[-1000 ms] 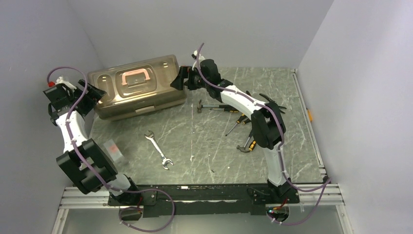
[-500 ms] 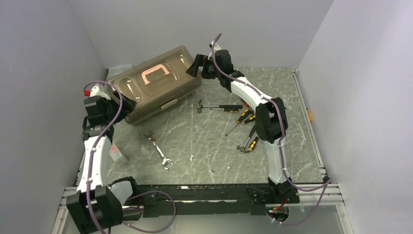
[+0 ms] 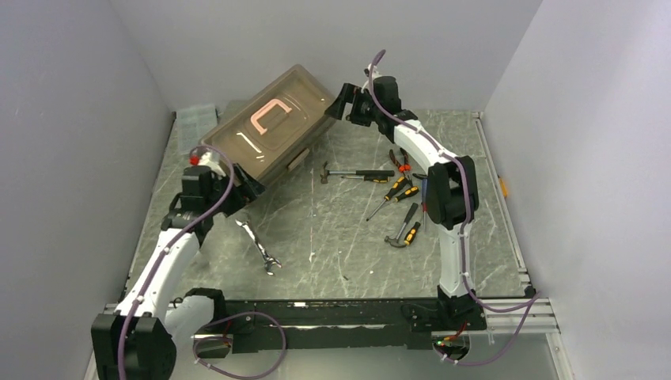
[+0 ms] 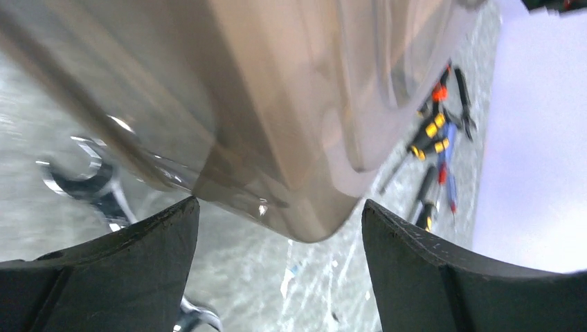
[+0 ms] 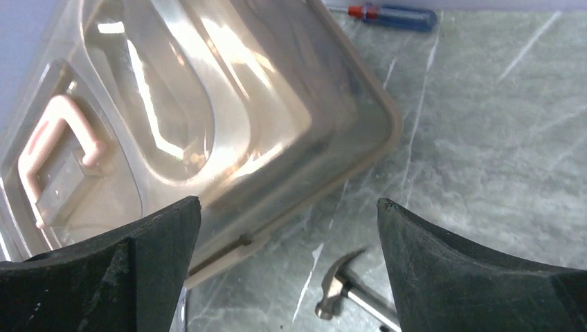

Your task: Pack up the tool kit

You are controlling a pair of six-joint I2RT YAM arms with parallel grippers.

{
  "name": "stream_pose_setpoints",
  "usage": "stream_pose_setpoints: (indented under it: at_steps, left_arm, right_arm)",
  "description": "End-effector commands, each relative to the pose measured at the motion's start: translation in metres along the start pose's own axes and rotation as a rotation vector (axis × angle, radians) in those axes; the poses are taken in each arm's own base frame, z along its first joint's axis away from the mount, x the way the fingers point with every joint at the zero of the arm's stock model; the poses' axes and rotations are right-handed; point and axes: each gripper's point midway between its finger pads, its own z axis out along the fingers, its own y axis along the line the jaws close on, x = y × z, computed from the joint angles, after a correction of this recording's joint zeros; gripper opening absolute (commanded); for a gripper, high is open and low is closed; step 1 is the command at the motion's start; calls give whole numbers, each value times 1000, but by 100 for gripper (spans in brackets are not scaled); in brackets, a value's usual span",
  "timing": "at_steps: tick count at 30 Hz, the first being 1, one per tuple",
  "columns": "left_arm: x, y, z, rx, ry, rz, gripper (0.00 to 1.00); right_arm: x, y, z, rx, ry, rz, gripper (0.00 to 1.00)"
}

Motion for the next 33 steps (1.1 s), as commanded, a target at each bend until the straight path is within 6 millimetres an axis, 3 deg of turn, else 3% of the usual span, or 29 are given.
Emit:
stream_pose_setpoints:
  at_steps: [1,8,11,15,18,23,26,33]
  left_arm:
    - [14,-53,9,139,29,26,88]
    - [35,-97,18,203,75,112,89]
    - [30,-96,7,150,97,172,91]
    - [6,-86,-26,60,35,311,95]
    - [-26,-71,-51,-34,-29,372,97]
    - [-97,-56,-78,-115,-175,388,99]
    - [-136,-48,-75,-143,-255,386,99]
    - [-221,-53,-51,-69,-359,369,99]
  right_arm:
    - [-15,23,-35,-7,-17,-39,100]
    - [-2,15,-69,45,-17,-48,100]
    - [22,-1,-75,107,34,-47,100]
    - [60,-15,-76,200,105,-122,100]
    - [81,-18,-70,284,148,-210,100]
    - [89,-5,-63,278,141,-243,100]
    - [87,15,-61,187,95,-179,100]
    - [72,51,-66,40,-71,56,100]
